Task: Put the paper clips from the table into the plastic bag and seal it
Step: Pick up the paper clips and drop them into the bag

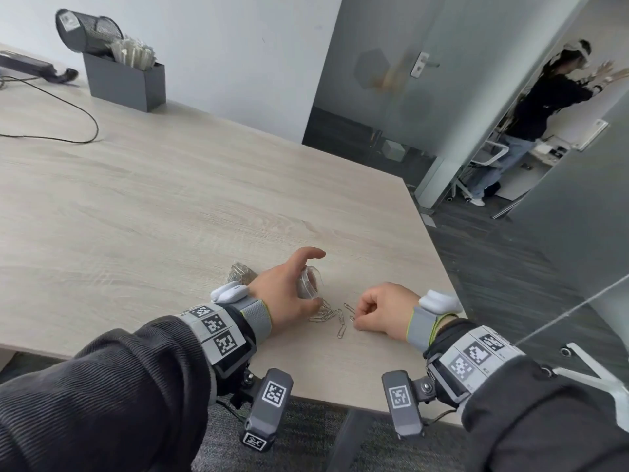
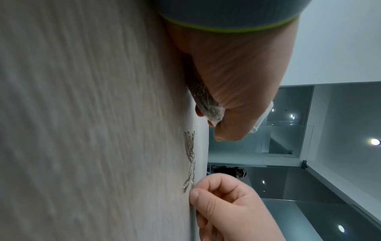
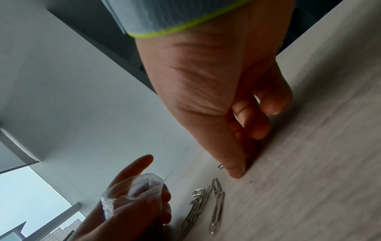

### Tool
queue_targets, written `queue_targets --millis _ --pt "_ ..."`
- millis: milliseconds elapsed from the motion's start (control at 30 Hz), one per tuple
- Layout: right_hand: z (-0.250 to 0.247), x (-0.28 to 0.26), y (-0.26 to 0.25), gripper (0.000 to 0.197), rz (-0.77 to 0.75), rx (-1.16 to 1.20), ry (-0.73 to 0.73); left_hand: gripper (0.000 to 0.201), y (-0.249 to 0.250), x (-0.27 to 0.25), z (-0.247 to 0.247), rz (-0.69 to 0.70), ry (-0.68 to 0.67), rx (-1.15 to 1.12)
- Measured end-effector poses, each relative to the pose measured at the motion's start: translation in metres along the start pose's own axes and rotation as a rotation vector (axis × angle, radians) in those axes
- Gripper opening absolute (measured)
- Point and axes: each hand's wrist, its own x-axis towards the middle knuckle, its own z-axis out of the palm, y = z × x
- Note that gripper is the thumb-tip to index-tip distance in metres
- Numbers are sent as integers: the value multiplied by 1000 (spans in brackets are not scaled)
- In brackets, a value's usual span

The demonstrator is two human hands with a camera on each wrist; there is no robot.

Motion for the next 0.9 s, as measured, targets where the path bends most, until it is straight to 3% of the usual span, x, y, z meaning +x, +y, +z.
queue_targets --millis 300,400,633,900 --pt "5 7 -4 26 36 85 200 69 0 1 0 5 9 24" --pt "8 6 -8 34 33 54 156 70 -1 1 0 10 4 25" --pt "7 5 -11 9 -32 -25 109 69 -2 1 0 13 1 18" --pt "3 -5 -10 8 -75 -42 20 68 -1 1 0 11 4 25"
